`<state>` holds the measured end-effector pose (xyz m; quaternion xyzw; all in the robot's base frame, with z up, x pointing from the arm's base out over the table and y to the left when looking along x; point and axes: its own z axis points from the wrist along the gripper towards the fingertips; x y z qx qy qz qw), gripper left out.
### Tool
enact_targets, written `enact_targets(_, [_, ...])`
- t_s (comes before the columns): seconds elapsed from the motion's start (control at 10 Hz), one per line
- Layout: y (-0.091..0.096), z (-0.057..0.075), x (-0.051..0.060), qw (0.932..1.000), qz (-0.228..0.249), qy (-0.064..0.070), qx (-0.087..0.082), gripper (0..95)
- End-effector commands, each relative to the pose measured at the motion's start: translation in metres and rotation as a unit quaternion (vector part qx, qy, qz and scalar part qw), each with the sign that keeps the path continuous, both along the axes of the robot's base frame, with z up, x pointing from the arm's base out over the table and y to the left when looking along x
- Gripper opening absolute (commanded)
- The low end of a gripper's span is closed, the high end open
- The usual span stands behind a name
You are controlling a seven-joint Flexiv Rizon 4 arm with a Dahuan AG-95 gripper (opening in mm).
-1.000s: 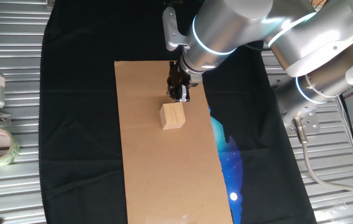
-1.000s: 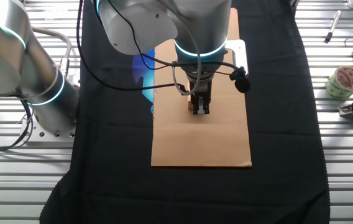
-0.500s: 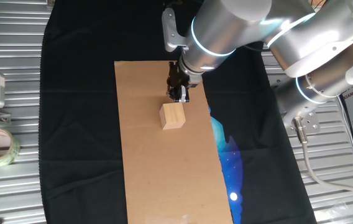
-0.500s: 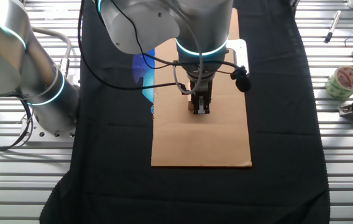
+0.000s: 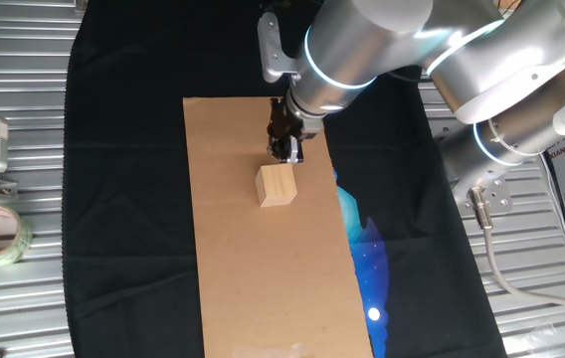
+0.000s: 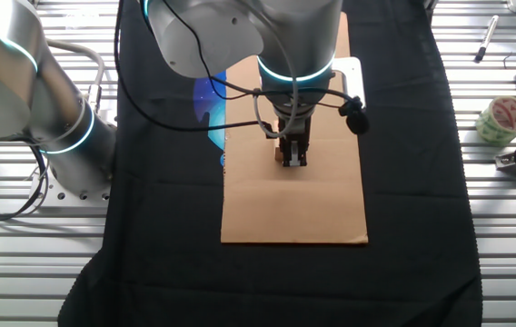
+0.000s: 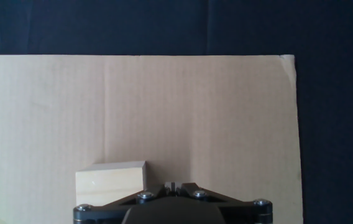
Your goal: Use the gripper to push the small block from left to right
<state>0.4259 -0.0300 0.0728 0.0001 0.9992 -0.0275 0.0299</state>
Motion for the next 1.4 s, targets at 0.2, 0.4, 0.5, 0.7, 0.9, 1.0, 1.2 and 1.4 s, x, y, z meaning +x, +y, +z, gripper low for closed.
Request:
enact_targets(0.2, [0.0006, -0.0003, -0.0003, 0.9999, 0.005, 0.01, 0.003, 0.0])
enact_targets(0.4, [0.0006, -0.0003, -0.0003, 0.9999, 0.009, 0.01, 0.004, 0.0])
enact_targets(0.5, [0.0006, -0.0003, -0.0003, 0.9999, 0.007, 0.012, 0.004, 0.0])
enact_targets(0.7, [0.0006, -0.0003, -0.0003, 0.9998, 0.0, 0.018, -0.005, 0.0])
enact_targets(0.9, [0.0006, -0.0003, -0.0003, 0.9998, -0.002, 0.017, -0.003, 0.0])
enact_targets(1.0, [0.0006, -0.0003, -0.0003, 0.9998, -0.003, 0.018, -0.003, 0.0])
enact_targets(1.2, [0.0006, -0.0003, -0.0003, 0.9998, -0.003, 0.018, -0.002, 0.0])
enact_targets(1.4, [0.0006, -0.0003, -0.0003, 0.9998, -0.004, 0.018, 0.0, 0.0])
